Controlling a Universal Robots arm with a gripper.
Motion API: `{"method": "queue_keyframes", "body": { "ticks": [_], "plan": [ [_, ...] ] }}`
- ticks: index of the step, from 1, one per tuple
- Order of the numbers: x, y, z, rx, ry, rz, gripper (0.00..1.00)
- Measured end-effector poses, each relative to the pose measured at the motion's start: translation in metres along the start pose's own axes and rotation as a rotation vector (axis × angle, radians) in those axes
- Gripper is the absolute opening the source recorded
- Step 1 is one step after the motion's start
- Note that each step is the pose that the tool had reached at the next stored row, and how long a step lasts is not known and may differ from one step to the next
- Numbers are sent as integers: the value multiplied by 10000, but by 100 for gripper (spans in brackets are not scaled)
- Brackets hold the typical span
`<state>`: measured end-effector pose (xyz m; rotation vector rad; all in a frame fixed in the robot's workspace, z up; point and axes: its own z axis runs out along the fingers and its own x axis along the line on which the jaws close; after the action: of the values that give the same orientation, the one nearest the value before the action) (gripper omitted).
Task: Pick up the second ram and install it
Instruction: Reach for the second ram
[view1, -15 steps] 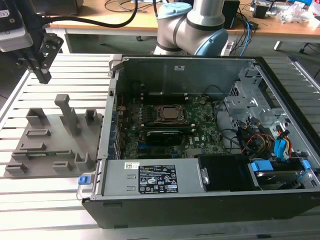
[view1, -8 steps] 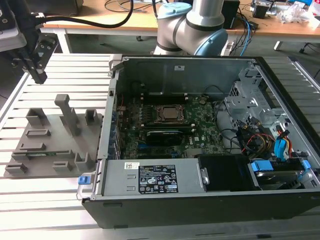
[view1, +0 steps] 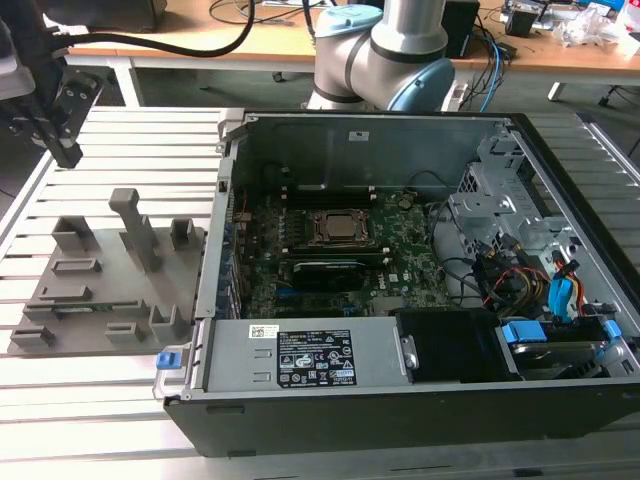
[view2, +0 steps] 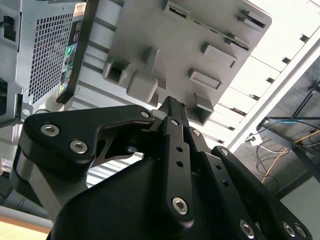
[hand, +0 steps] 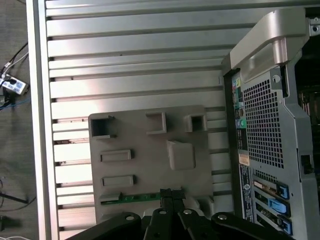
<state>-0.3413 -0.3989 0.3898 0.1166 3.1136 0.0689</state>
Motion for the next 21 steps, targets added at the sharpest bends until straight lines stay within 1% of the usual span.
{"method": "queue_keyframes", "body": {
  "ticks": [7, 13, 15, 21],
  "plan": [
    [63, -5, 0, 0, 1, 0, 11],
    [156, -12, 0, 0, 0, 1, 11],
    [199, -15, 0, 0, 0, 1, 11],
    [251, -19, 1, 0, 0, 0, 11]
  ]
}}
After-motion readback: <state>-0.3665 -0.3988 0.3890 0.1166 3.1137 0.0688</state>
